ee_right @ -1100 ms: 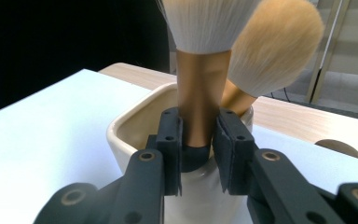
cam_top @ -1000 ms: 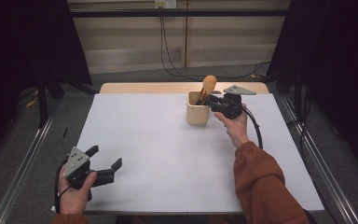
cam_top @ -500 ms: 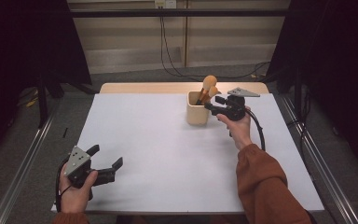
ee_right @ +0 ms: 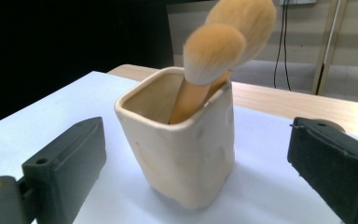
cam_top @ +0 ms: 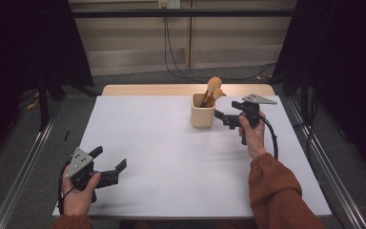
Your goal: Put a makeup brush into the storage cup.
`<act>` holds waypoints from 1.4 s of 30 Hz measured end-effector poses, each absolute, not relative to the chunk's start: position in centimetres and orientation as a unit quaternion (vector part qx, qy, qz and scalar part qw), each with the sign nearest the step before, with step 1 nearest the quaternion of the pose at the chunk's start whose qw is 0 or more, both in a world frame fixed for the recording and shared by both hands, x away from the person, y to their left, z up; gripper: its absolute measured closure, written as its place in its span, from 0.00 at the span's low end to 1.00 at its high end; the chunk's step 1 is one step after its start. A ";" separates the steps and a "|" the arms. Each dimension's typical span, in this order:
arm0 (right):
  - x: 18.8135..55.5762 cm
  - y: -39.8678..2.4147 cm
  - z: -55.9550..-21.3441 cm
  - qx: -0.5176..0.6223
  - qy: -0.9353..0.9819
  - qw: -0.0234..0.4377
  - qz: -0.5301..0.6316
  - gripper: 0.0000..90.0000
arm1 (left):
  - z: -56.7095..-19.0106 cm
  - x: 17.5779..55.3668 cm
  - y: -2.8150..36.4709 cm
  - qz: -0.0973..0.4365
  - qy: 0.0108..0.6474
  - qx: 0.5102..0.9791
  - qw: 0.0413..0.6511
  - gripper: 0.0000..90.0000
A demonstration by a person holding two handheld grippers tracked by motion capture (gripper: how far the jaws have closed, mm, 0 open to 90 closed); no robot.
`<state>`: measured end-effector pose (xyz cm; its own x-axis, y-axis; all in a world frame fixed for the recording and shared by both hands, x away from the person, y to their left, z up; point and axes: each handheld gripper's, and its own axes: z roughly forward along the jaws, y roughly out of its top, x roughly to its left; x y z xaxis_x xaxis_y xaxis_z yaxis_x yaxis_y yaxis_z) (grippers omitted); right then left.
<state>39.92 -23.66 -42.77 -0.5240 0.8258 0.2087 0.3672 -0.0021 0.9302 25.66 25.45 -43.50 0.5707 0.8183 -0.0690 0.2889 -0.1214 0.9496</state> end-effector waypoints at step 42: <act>31.8 -25.0 -43.2 0.441 0.671 0.273 0.531 0.00 | -43.4 24.8 26.2 0.256 0.392 0.703 0.535 0.02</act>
